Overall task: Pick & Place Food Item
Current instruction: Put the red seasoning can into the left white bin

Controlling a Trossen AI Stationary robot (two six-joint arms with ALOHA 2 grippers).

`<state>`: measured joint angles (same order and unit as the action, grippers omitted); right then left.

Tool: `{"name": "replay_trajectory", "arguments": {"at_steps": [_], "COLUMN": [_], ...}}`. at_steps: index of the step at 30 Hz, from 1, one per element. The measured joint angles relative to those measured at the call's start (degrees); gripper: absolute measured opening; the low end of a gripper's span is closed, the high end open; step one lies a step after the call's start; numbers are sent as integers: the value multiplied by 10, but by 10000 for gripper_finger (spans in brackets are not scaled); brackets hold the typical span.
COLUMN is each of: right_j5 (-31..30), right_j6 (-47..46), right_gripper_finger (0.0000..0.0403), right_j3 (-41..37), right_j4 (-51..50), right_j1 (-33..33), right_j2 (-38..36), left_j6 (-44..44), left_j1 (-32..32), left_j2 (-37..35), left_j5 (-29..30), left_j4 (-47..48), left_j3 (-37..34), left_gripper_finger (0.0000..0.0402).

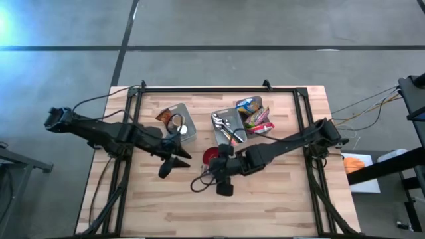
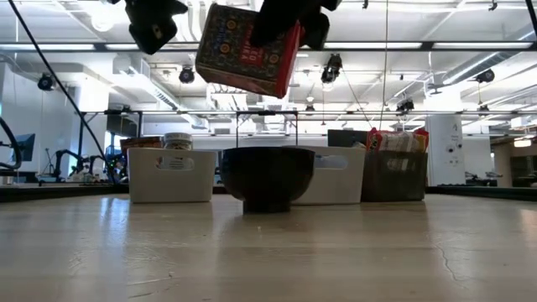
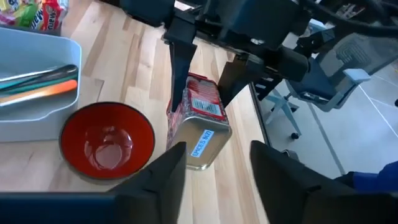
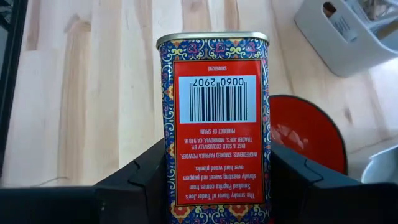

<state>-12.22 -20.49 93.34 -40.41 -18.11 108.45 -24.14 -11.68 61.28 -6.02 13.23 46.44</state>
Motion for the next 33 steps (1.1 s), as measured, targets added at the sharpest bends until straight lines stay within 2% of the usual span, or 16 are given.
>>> {"name": "replay_trajectory", "arguments": {"at_steps": [7, 11, 16, 22, 27, 33], "right_j5": [5, 29, 59, 89, 97, 115], "right_j6": [31, 51, 55, 57, 60, 62], "right_gripper_finger": [186, 186, 186, 186, 186, 186], "right_j3": [27, 57, 83, 112, 132, 150], "right_j4": [-20, -52, -90, -101, -116, -127], "right_j1": [14, 26, 47, 65, 65, 63], "right_j2": [-5, -6, -6, -6, -6, -4], "left_j6": [2, 3, 9, 68, 78, 72], "left_j1": [0, 1, 3, 3, 4, 3], "left_j2": [20, 20, 35, 110, 149, 158], "left_j5": [-10, -10, -9, -8, -9, -1], "left_j4": [-4, -4, 40, 145, 156, 153], "left_j3": [1, 21, 62, 149, 193, 197], "left_gripper_finger": [287, 326, 334, 335, 335, 335]}}
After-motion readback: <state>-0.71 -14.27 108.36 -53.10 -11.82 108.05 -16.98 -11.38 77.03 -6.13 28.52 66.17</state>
